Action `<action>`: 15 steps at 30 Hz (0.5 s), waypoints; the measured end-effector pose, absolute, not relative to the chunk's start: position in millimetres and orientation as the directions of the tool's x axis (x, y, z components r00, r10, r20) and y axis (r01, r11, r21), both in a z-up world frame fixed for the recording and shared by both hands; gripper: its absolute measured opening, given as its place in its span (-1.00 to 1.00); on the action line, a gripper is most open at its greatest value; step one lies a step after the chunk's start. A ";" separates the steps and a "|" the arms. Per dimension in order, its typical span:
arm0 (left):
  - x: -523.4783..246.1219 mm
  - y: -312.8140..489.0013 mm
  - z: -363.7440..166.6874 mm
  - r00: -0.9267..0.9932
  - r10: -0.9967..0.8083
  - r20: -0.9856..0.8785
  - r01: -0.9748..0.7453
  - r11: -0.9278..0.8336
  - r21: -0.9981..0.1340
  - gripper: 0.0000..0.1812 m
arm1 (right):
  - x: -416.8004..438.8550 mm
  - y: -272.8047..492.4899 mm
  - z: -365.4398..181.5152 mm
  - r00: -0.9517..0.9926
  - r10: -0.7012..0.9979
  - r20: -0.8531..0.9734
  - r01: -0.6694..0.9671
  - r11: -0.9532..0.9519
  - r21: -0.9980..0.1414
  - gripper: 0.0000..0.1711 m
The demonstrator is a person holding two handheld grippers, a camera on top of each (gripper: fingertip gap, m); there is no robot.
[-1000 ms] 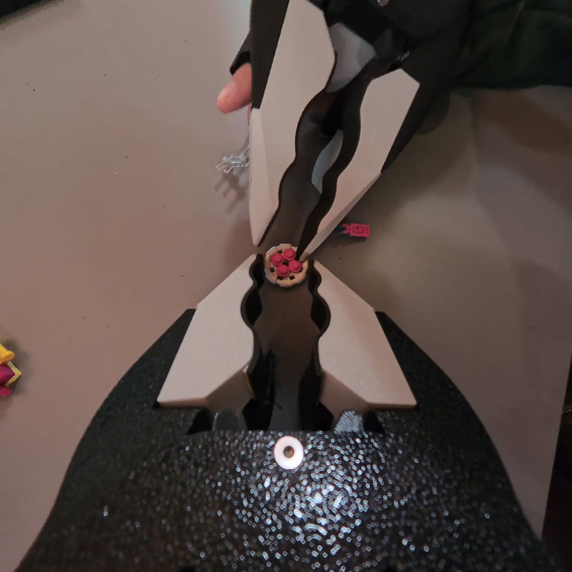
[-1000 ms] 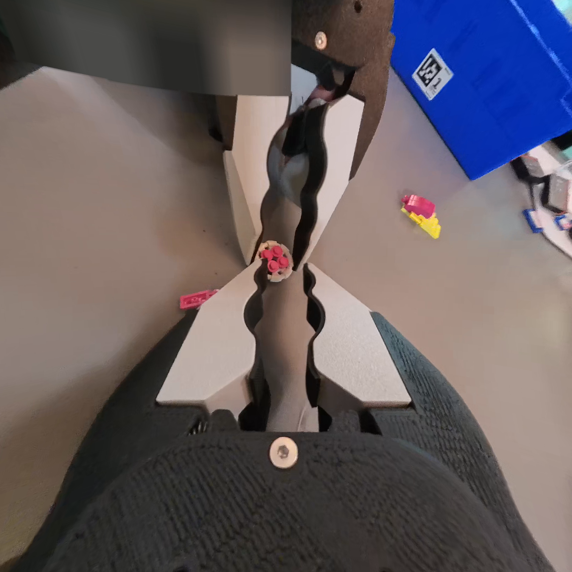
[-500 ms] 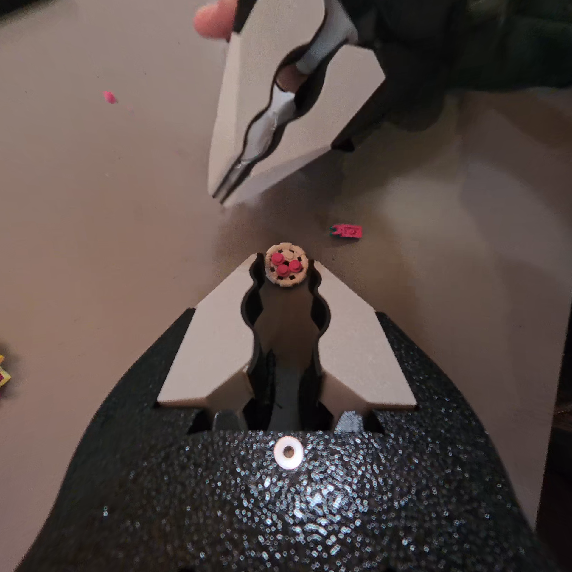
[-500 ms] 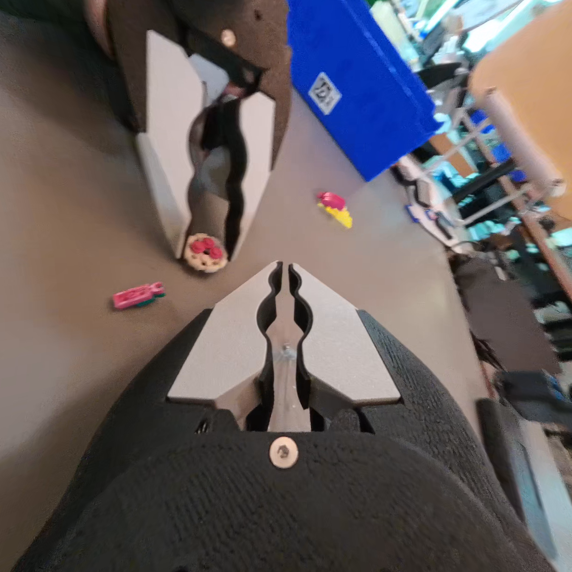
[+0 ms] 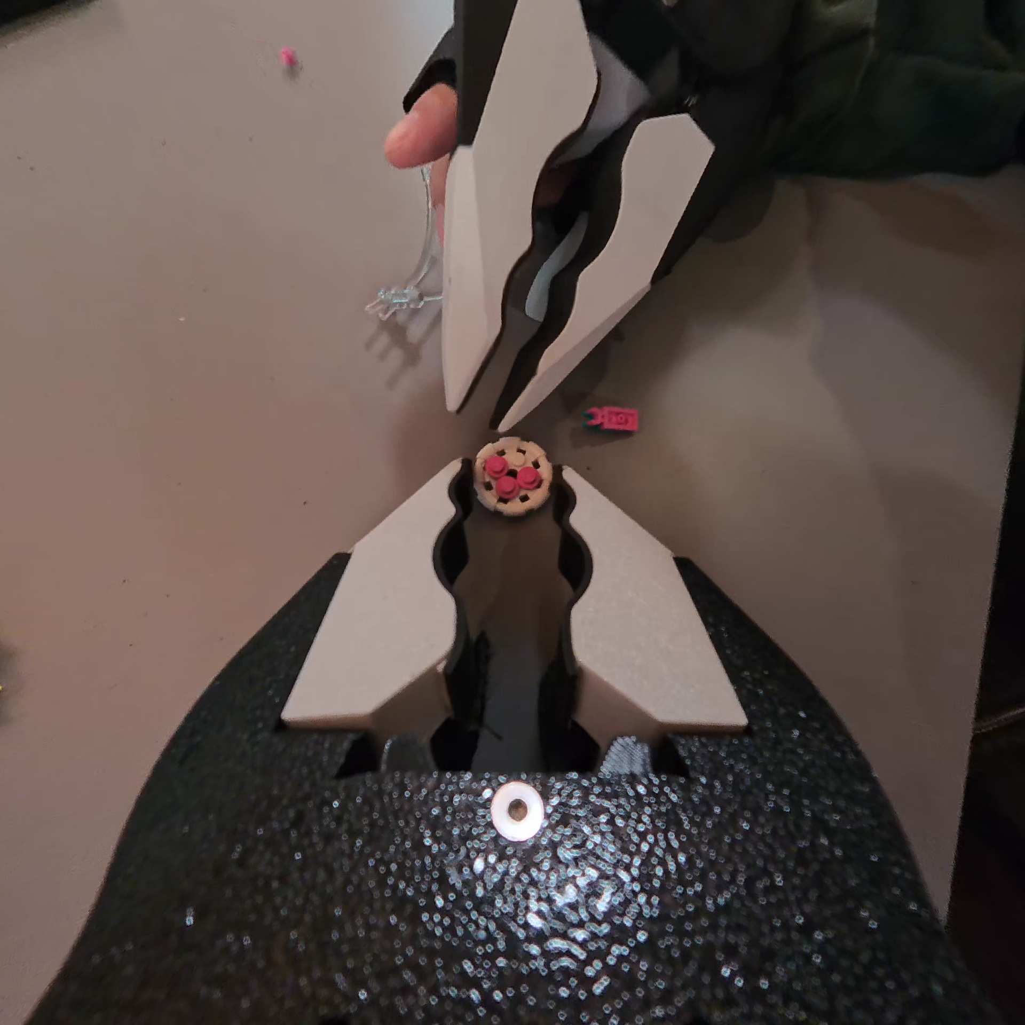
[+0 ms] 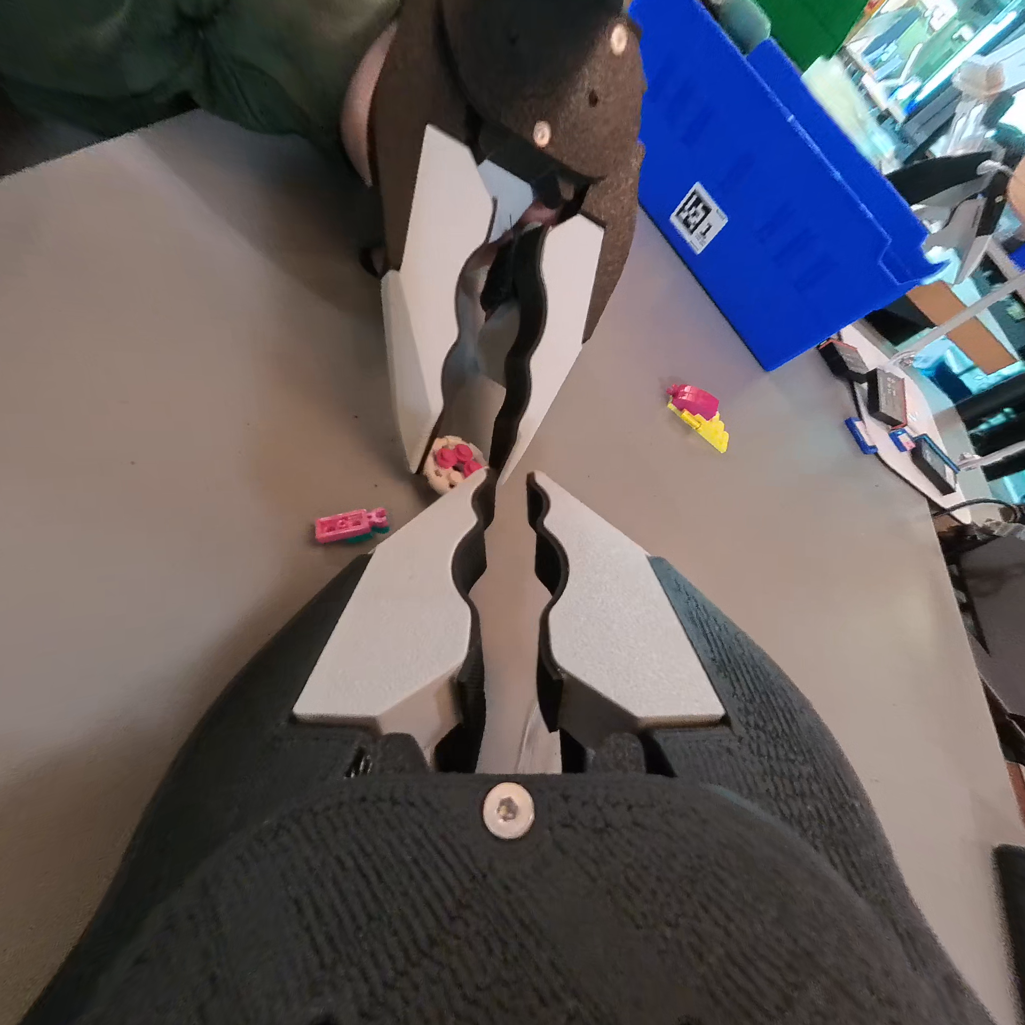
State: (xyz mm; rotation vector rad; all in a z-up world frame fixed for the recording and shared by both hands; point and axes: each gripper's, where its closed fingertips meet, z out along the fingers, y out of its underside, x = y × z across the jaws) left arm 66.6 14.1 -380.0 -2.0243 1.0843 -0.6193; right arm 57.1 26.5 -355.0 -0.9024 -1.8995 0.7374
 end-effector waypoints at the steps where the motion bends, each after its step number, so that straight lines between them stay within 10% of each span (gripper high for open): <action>1: 66.7 13.9 -379.6 0.524 -0.849 0.076 -0.484 -0.369 -0.794 -0.70 | 58.3 29.9 -347.9 -0.330 0.830 0.450 0.283 0.542 -0.791 -0.88; 10: 65.0 16.0 -376.9 0.532 -0.836 0.134 -0.443 -0.410 -0.798 -0.70 | 175.9 185.4 -315.3 0.232 0.962 0.147 0.405 0.042 -0.913 -0.65; 15: 65.3 15.0 -375.1 0.518 -0.838 0.174 -0.423 -0.427 -0.799 -0.70 | 209.3 123.8 -356.5 0.089 0.996 -0.022 0.530 -0.066 -0.846 -0.66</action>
